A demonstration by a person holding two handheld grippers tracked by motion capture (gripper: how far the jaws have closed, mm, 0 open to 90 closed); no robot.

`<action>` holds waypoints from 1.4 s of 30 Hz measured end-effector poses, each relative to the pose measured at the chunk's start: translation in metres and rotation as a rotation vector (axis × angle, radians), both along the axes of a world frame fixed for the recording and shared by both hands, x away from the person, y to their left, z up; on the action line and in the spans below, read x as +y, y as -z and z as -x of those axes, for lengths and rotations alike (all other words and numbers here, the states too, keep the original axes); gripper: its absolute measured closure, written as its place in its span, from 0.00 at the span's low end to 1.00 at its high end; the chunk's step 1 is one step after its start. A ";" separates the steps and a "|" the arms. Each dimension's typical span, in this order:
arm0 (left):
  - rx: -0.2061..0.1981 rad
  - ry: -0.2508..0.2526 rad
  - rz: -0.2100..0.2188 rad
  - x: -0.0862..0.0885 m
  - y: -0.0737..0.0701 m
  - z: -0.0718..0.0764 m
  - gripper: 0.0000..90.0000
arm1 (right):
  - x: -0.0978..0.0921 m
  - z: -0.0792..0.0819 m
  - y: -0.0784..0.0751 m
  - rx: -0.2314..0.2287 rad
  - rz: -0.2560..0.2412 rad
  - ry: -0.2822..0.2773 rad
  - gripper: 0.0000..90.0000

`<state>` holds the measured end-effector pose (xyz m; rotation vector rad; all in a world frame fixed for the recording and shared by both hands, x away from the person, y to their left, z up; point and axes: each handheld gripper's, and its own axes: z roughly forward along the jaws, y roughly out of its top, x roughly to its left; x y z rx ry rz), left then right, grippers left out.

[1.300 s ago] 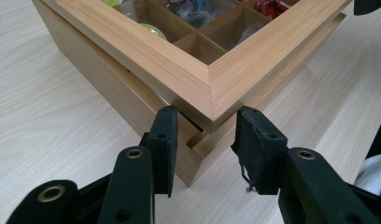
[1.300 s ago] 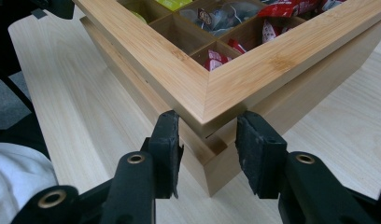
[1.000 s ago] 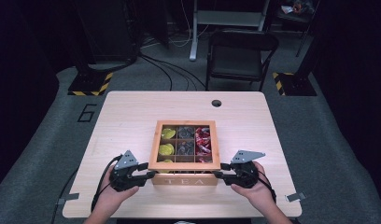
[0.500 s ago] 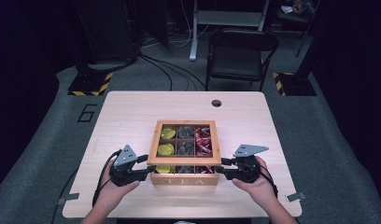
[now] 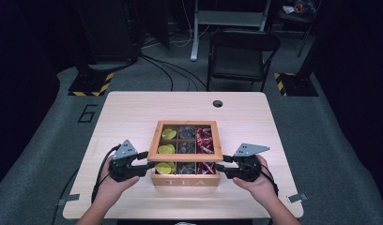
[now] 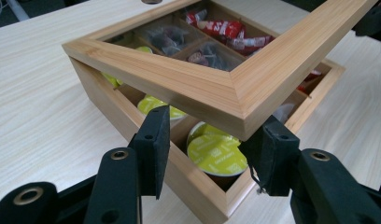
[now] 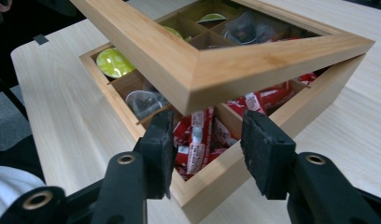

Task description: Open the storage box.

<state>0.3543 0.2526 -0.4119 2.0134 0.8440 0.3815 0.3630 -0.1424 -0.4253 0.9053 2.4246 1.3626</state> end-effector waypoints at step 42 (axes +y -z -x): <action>-0.081 -0.006 0.004 -0.001 -0.057 -0.035 0.59 | -0.001 -0.073 -0.030 -0.063 -0.050 0.067 0.55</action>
